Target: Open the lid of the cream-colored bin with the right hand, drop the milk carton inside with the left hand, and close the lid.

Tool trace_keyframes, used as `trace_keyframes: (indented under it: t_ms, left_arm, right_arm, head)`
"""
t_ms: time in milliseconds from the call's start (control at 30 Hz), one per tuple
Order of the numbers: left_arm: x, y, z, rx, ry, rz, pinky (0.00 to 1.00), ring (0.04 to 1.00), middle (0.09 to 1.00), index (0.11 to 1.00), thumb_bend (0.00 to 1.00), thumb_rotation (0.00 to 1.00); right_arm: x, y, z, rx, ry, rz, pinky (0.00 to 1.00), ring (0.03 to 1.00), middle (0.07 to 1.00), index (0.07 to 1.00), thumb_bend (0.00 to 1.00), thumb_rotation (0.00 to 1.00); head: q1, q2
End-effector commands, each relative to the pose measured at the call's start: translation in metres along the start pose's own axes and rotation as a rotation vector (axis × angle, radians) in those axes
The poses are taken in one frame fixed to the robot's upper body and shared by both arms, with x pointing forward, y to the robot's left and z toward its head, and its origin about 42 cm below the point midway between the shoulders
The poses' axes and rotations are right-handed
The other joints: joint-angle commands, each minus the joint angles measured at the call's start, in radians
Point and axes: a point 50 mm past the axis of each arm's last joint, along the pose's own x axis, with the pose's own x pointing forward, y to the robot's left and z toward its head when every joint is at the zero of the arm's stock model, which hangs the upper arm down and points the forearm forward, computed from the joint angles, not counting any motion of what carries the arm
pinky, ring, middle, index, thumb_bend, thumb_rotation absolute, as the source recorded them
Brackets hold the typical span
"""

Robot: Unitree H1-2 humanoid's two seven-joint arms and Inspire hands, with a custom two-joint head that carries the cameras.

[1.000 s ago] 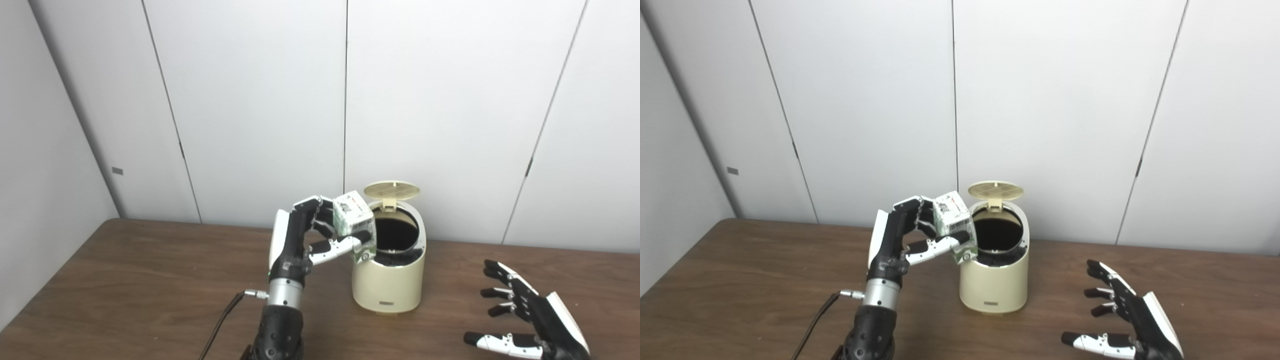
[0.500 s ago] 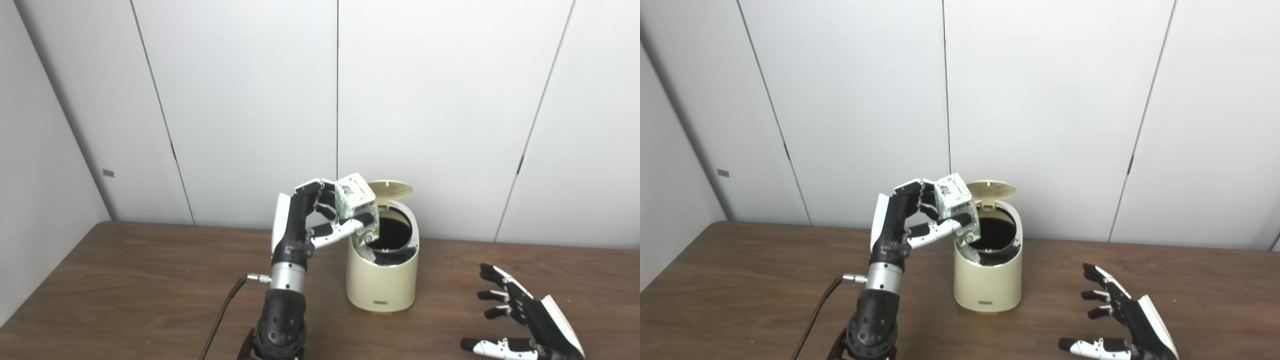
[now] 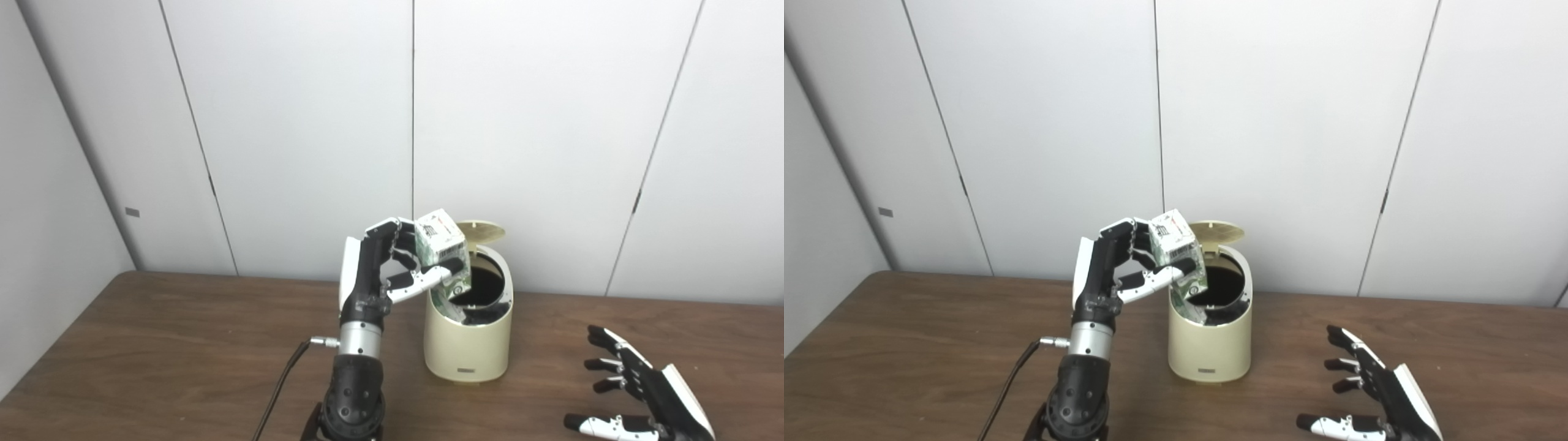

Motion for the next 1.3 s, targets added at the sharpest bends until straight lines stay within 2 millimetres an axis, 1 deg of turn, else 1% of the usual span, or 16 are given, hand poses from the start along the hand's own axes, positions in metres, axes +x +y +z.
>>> trace_keyframes:
  t_ms: [0,167,267,333,533,767,933,1100,1267]
  left_arm:
    - [0.018,-0.006,0.028,-0.037,-0.132,0.031,0.38,0.49,0.485,0.501,0.52,0.0]
    - [0.014,-0.018,0.019,-0.056,-0.118,0.045,0.39,0.483,0.481,0.504,0.52,0.0]
    - [0.012,-0.025,0.012,-0.068,-0.114,0.047,0.39,0.483,0.48,0.505,0.52,0.0]
    - [0.01,-0.027,0.009,-0.064,-0.117,0.047,0.4,0.488,0.481,0.505,0.52,0.0]
    - [0.009,-0.034,-0.002,-0.046,-0.122,0.059,0.39,0.485,0.48,0.508,0.52,0.0]
    - [0.011,-0.04,-0.014,-0.045,-0.14,0.073,0.38,0.487,0.482,0.504,0.52,0.0]
    - [0.013,-0.045,-0.02,-0.046,-0.157,0.074,0.39,0.499,0.485,0.503,0.52,0.0]
    - [0.015,-0.05,-0.025,-0.033,-0.166,0.064,0.41,0.509,0.484,0.506,0.52,0.0]
    - [0.018,-0.055,-0.028,-0.022,-0.157,0.058,0.42,0.521,0.489,0.502,0.52,0.0]
  right_arm:
    - [0.009,-0.012,0.019,-0.015,-0.099,-0.041,0.6,0.763,0.886,0.895,0.71,0.15]
    - [0.009,-0.011,0.018,-0.014,-0.103,-0.042,0.6,0.76,0.886,0.895,0.71,0.16]
    - [0.008,-0.01,0.018,-0.007,-0.098,-0.044,0.61,0.761,0.885,0.892,0.71,0.13]
    - [0.007,-0.009,0.018,-0.006,-0.096,-0.046,0.61,0.763,0.885,0.892,0.71,0.13]
    - [0.007,-0.009,0.018,-0.004,-0.095,-0.048,0.61,0.765,0.883,0.895,0.71,0.15]
    - [0.005,-0.006,0.02,-0.003,-0.101,-0.044,0.61,0.763,0.884,0.889,0.72,0.14]
    - [0.005,-0.007,0.022,-0.011,-0.097,-0.045,0.6,0.757,0.875,0.893,0.72,0.16]
    - [0.006,-0.006,0.02,-0.002,-0.111,-0.049,0.59,0.756,0.88,0.89,0.72,0.16]
    - [0.004,-0.006,0.02,-0.002,-0.109,-0.049,0.59,0.75,0.872,0.887,0.73,0.19]
  head:
    - [0.001,0.001]
    - [-0.002,0.006]
    - [-0.004,0.007]
    - [-0.005,0.008]
    - [-0.01,0.009]
    - [-0.013,0.012]
    - [-0.014,0.012]
    - [-0.018,0.013]
    - [-0.021,0.015]
